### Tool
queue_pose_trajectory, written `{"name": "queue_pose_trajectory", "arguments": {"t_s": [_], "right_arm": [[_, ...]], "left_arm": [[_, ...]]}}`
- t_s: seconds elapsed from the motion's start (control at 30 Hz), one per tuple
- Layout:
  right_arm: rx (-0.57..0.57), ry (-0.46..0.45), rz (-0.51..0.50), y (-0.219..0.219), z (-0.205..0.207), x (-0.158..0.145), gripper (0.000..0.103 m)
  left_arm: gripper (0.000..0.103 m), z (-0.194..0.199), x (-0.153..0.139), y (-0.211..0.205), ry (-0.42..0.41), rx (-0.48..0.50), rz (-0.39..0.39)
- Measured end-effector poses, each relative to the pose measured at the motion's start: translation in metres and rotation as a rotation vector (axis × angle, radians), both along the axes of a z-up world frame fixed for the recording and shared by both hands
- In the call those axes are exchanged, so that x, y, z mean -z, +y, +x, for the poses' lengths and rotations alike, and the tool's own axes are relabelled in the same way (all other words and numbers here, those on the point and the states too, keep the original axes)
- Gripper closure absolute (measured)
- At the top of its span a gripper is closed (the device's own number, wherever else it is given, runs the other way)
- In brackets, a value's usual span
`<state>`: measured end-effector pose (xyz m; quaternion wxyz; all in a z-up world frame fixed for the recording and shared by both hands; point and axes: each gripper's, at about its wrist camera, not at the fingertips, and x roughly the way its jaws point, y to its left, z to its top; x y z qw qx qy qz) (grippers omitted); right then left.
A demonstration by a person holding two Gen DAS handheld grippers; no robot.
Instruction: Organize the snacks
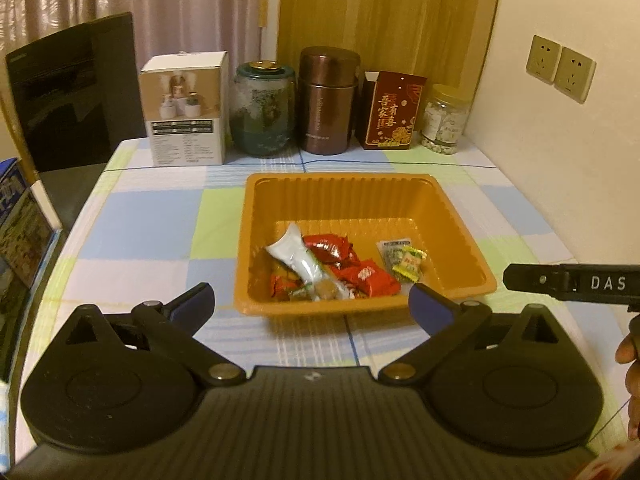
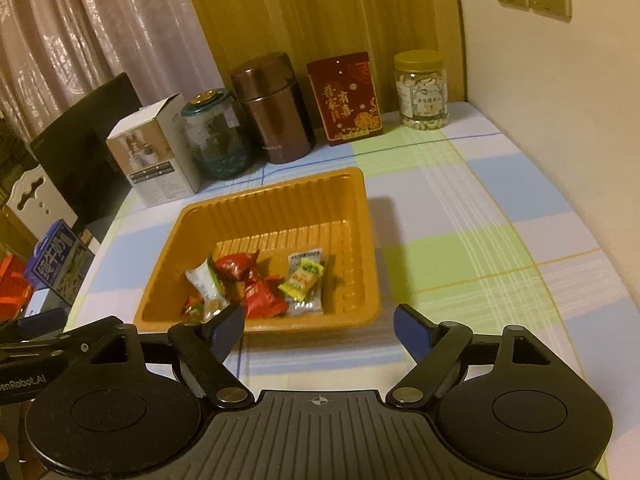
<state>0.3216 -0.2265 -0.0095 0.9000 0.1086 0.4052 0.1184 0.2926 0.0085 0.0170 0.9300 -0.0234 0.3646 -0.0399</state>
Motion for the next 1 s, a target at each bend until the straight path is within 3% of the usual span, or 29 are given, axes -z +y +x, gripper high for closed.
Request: {"name": "queue_pose_trajectory", "arguments": {"t_s": [0.53, 1.0], "right_arm": [[0.039, 0.018, -0.004, -0.016, -0.093, -0.024, 0.020], [0.039, -0.041, -0.022, -0.021, -0.174, -0.061, 0.020]], "left_arm": [[0.001, -0.094, -0.034, 0.000, 0.005, -0.056, -0.023], [0.000, -0.177, -0.056, -0.007, -0.013, -0.069, -0.052]]}}
